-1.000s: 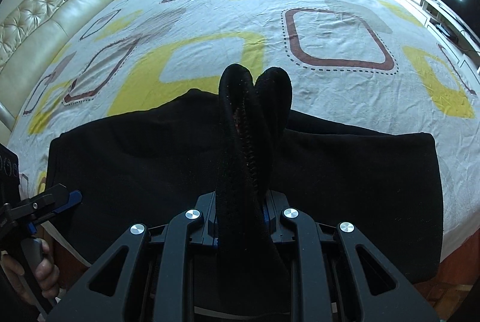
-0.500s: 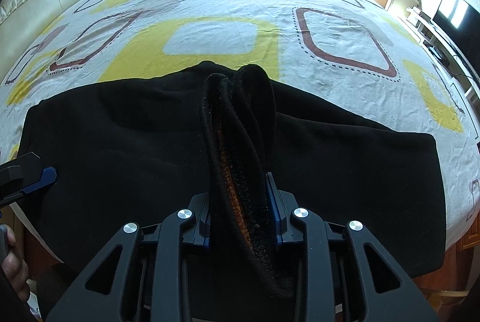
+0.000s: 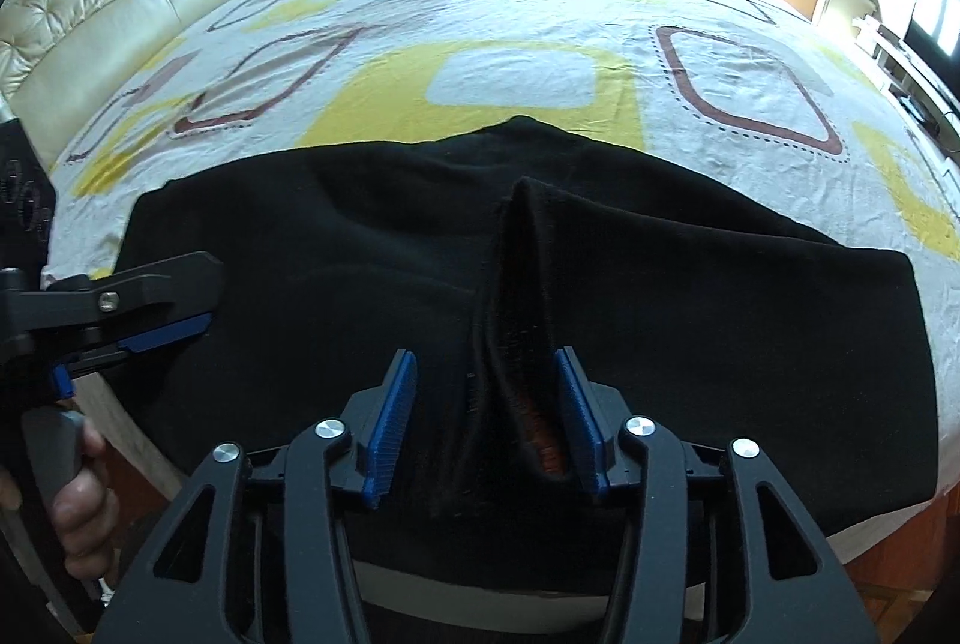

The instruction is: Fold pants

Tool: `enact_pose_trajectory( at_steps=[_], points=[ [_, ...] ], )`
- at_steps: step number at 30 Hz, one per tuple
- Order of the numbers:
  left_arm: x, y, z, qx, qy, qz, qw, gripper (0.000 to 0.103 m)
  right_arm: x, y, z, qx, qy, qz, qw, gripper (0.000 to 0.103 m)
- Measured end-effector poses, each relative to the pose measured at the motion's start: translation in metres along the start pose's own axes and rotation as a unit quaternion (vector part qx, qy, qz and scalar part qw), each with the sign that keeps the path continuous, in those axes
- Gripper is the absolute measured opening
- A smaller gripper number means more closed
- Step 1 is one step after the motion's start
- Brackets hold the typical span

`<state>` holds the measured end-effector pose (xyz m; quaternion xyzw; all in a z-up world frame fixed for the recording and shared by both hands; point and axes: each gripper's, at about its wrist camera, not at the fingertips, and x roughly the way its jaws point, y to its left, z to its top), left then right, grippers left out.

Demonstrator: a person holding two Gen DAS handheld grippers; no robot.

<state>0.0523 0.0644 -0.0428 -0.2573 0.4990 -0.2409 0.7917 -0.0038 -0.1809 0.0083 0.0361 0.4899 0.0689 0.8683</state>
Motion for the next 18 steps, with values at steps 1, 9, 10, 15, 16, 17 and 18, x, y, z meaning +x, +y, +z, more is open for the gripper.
enact_pose_trajectory(
  at_steps=[1, 9, 10, 15, 16, 17, 18],
  points=[
    [0.000, 0.000, 0.000, 0.001, 0.000, 0.000, 1.0000, 0.100, -0.004, 0.004, -0.001, -0.001, 0.000, 0.023, 1.000, 0.055],
    [0.000, 0.002, -0.001, 0.002, 0.000, -0.004, 1.0000, 0.100, -0.049, -0.050, 0.024, 0.056, 0.015, 0.169, 0.984, 0.058],
    [0.001, 0.002, -0.001, 0.002, -0.001, -0.004, 1.0000, 0.100, -0.055, -0.071, 0.029, 0.080, 0.013, 0.182, 0.980, 0.059],
    [0.001, 0.002, -0.002, 0.006, -0.001, -0.001, 1.0000, 0.100, -0.072, -0.211, 0.037, 0.191, -0.027, 0.149, 0.970, 0.063],
    [0.002, 0.001, -0.002, 0.007, -0.001, 0.000, 1.0000, 0.100, -0.071, -0.239, 0.034, 0.215, -0.033, 0.136, 0.967, 0.063],
    [0.002, 0.001, -0.002, 0.008, -0.002, 0.000, 1.0000, 0.100, -0.067, -0.267, 0.028, 0.243, -0.035, 0.128, 0.961, 0.063],
    [0.002, 0.001, -0.002, 0.009, -0.002, 0.001, 1.0000, 0.100, -0.062, -0.292, 0.022, 0.271, -0.037, 0.123, 0.954, 0.063]
  ],
)
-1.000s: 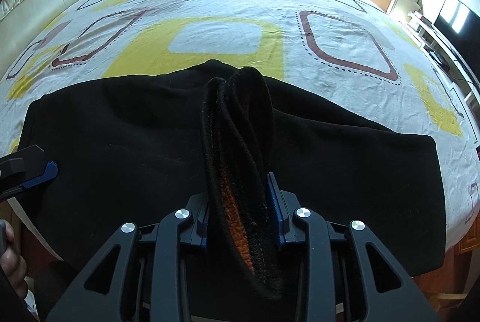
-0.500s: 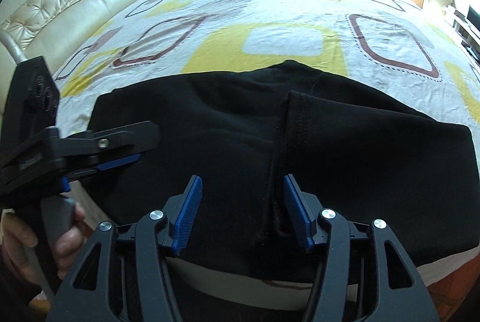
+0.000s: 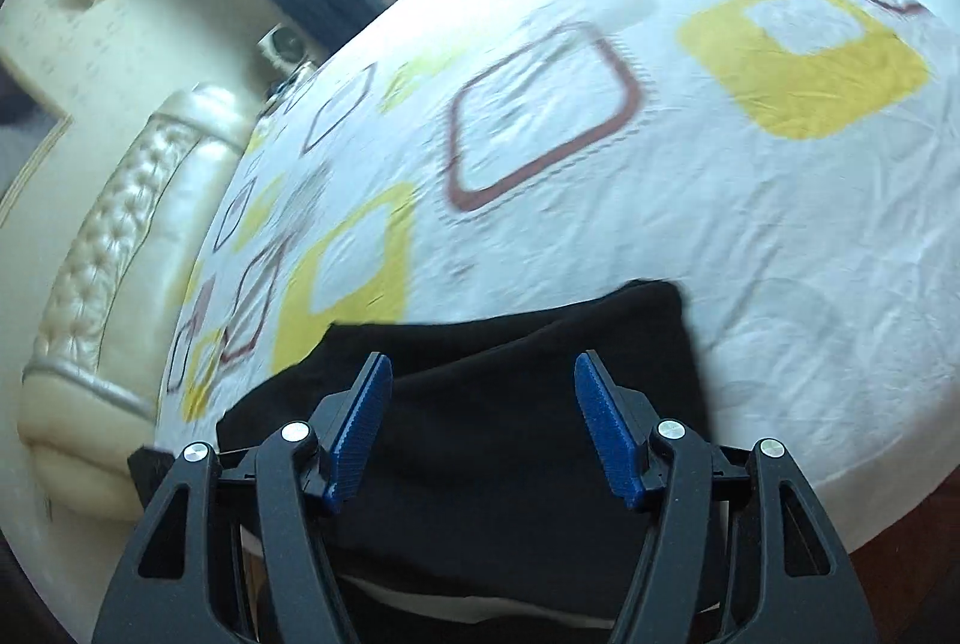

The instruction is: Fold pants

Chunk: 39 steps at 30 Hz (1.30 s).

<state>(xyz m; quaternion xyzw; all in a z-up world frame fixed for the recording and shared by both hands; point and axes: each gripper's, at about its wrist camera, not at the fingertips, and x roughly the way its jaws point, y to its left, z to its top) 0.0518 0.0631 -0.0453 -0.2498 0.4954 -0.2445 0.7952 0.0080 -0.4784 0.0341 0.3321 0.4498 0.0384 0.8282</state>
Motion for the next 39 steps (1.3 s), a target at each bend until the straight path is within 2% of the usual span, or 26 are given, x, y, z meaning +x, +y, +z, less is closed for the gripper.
enact_pose_trajectory(
  at_steps=[2, 4, 8, 9, 10, 11, 13, 18, 21, 27, 34, 39],
  points=[
    [0.001, -0.001, 0.000, 0.003, -0.001, 0.001, 1.0000, 0.100, 0.005, -0.042, 0.011, 0.043, -0.002, 0.005, 0.999, 0.063],
    [0.002, -0.001, 0.000, 0.006, -0.001, 0.002, 1.0000, 0.100, 0.017, -0.071, 0.012, 0.075, 0.011, 0.032, 0.997, 0.063],
    [0.002, 0.000, 0.001, 0.008, -0.001, 0.003, 1.0000, 0.100, 0.047, -0.096, 0.007, 0.118, 0.040, 0.099, 0.987, 0.063],
    [0.002, 0.000, 0.002, 0.009, -0.002, 0.003, 1.0000, 0.100, 0.054, -0.097, 0.005, 0.120, 0.047, 0.106, 0.986, 0.061],
    [0.003, 0.000, 0.002, 0.009, -0.001, 0.003, 1.0000, 0.100, 0.060, -0.097, 0.003, 0.119, 0.053, 0.111, 0.985, 0.049],
    [0.003, -0.001, 0.001, 0.009, -0.002, 0.004, 0.9999, 0.100, 0.064, -0.098, 0.003, 0.121, 0.056, 0.116, 0.984, 0.048],
    [0.004, -0.001, 0.001, 0.012, -0.002, 0.005, 0.9999, 0.100, 0.070, -0.100, 0.002, 0.124, 0.057, 0.113, 0.984, 0.035],
    [0.007, -0.004, 0.001, 0.031, -0.002, 0.015, 0.9994, 0.100, 0.070, -0.105, 0.001, 0.121, 0.058, 0.113, 0.985, 0.027],
    [0.008, -0.005, 0.002, 0.039, -0.002, 0.019, 0.9990, 0.100, 0.069, -0.108, 0.000, 0.124, 0.055, 0.121, 0.983, 0.027],
    [0.008, -0.001, 0.005, 0.035, -0.001, 0.014, 0.9993, 0.100, 0.052, -0.124, -0.013, 0.156, 0.064, 0.167, 0.971, 0.038],
    [0.008, 0.002, 0.005, 0.031, -0.001, 0.010, 0.9995, 0.100, 0.028, -0.134, -0.055, 0.150, 0.111, 0.197, 0.963, 0.051],
    [0.008, 0.001, 0.005, 0.030, -0.001, 0.009, 0.9995, 0.100, 0.020, -0.136, -0.072, 0.144, 0.133, 0.203, 0.959, 0.052]
  ],
)
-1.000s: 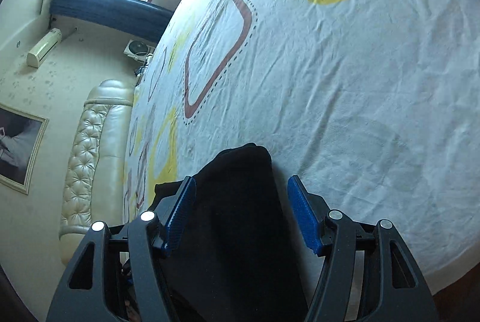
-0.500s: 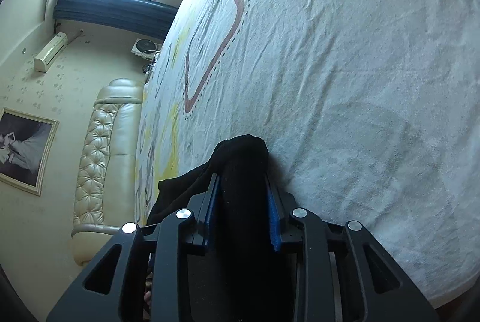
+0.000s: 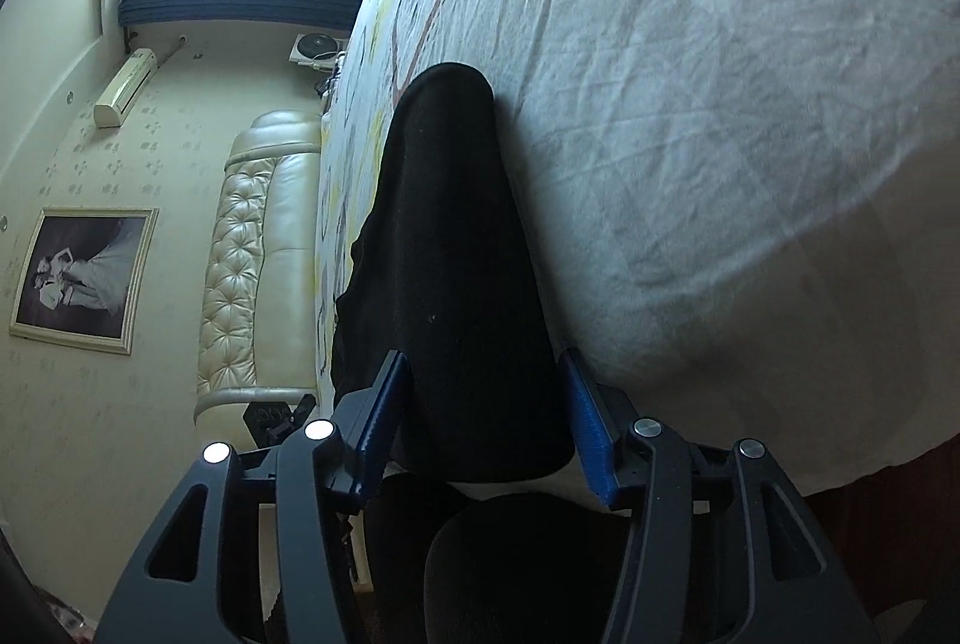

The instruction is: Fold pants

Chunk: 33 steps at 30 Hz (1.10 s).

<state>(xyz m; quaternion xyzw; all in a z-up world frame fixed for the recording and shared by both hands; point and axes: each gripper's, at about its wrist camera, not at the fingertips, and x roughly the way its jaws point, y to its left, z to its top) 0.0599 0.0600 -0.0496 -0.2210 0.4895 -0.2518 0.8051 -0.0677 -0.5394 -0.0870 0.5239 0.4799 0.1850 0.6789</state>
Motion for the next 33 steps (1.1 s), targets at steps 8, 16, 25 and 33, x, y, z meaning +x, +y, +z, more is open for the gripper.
enact_pose_trajectory(
  at_steps=[8, 16, 25, 33],
  points=[
    [-0.001, 0.000, 0.000, 0.002, 0.000, 0.000, 1.0000, 0.100, 0.008, 0.009, -0.004, -0.041, 0.001, -0.072, 0.997, 0.029],
    [-0.001, 0.000, 0.000, -0.004, 0.002, -0.001, 1.0000, 0.100, -0.006, 0.033, 0.001, -0.083, -0.009, -0.138, 0.987, 0.038],
    [-0.001, -0.001, 0.002, -0.002, 0.005, 0.001, 1.0000, 0.100, 0.024, 0.115, -0.013, -0.176, -0.057, -0.156, 0.970, 0.038],
    [-0.010, 0.002, 0.005, -0.027, 0.017, -0.008, 0.9995, 0.100, 0.145, 0.161, -0.049, -0.221, 0.039, -0.097, 0.970, 0.038]
  ],
)
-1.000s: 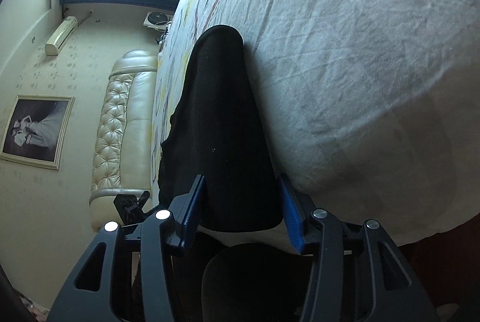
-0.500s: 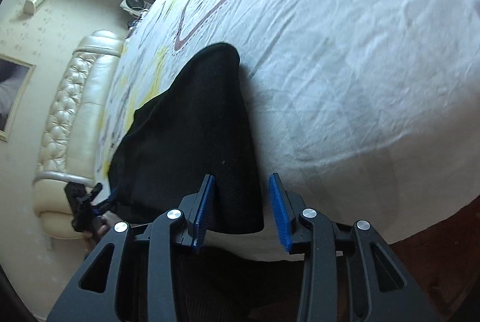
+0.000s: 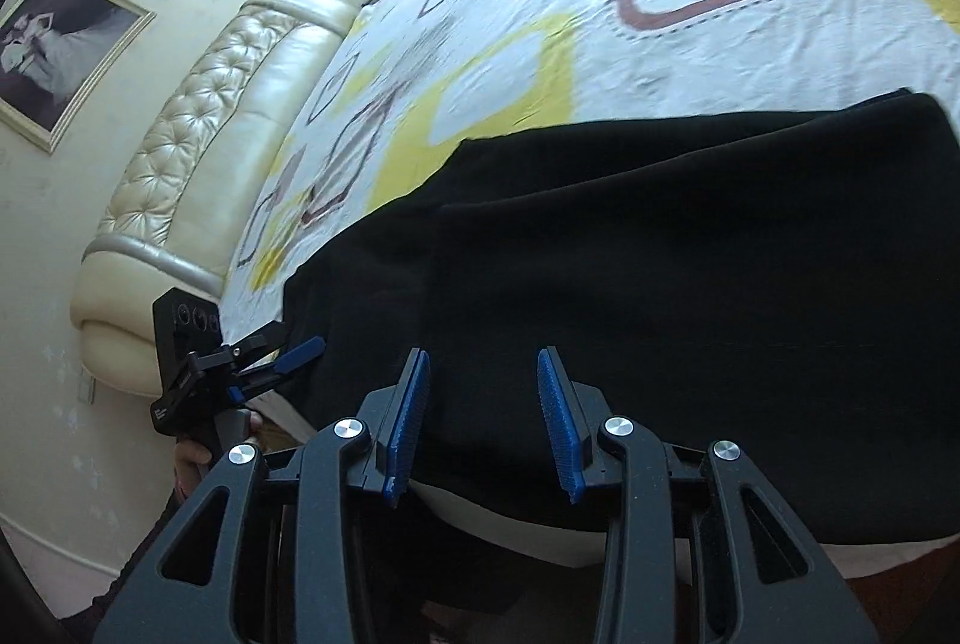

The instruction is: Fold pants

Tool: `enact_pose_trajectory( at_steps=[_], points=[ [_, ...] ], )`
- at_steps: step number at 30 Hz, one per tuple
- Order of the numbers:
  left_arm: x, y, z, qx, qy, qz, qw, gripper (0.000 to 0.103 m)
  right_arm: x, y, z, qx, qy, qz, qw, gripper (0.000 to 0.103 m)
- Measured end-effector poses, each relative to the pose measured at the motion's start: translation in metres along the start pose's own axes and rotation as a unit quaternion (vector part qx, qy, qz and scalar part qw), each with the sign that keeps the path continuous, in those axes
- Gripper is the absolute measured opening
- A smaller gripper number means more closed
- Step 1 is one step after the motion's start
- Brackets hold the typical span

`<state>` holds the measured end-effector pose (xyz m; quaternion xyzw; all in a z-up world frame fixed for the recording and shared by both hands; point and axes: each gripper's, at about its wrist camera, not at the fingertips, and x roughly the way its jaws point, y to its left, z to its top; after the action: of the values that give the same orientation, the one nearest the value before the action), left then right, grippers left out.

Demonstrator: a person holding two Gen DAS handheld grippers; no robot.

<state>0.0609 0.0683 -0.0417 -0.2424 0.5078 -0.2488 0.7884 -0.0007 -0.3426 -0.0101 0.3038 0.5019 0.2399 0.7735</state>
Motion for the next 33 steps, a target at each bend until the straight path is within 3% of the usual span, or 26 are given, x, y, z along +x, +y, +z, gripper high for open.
enact_pose_trajectory(
  at_steps=[5, 9, 15, 17, 18, 21, 24, 27, 33],
  points=[
    [-0.017, 0.008, 0.007, -0.025, 0.004, -0.005, 0.9997, 0.100, 0.040, 0.017, -0.008, 0.028, 0.033, 0.090, 0.995, 0.038],
    [-0.043, 0.026, 0.014, -0.046, -0.023, -0.008, 0.9986, 0.100, 0.060, 0.012, -0.018, 0.046, 0.055, 0.090, 0.993, 0.038],
    [-0.080, 0.068, 0.015, -0.059, -0.052, 0.035, 0.9963, 0.100, 0.062, 0.011, -0.019, 0.046, 0.066, 0.089, 0.993, 0.039],
    [-0.090, 0.084, 0.013, -0.071, -0.059, 0.044, 0.9947, 0.100, 0.059, 0.013, -0.019, 0.039, 0.062, 0.093, 0.993, 0.044],
    [-0.095, 0.092, 0.012, -0.079, -0.064, 0.046, 0.9937, 0.100, 0.054, 0.014, -0.019, 0.036, 0.054, 0.098, 0.993, 0.052],
    [-0.110, 0.114, 0.013, -0.115, -0.085, 0.032, 0.9892, 0.100, 0.040, 0.026, -0.015, 0.007, 0.017, 0.072, 0.997, 0.061],
    [-0.114, 0.134, 0.014, -0.163, -0.085, -0.019, 0.9827, 0.100, 0.024, 0.038, -0.011, -0.037, -0.026, 0.017, 0.999, 0.065],
    [-0.104, 0.136, 0.012, -0.173, -0.076, -0.059, 0.9803, 0.100, 0.016, 0.039, -0.010, -0.052, -0.046, -0.025, 0.997, 0.065],
    [-0.082, 0.134, 0.014, -0.164, -0.057, -0.063, 0.9828, 0.100, 0.020, 0.020, -0.008, -0.004, -0.040, -0.024, 0.999, 0.065]
  ],
)
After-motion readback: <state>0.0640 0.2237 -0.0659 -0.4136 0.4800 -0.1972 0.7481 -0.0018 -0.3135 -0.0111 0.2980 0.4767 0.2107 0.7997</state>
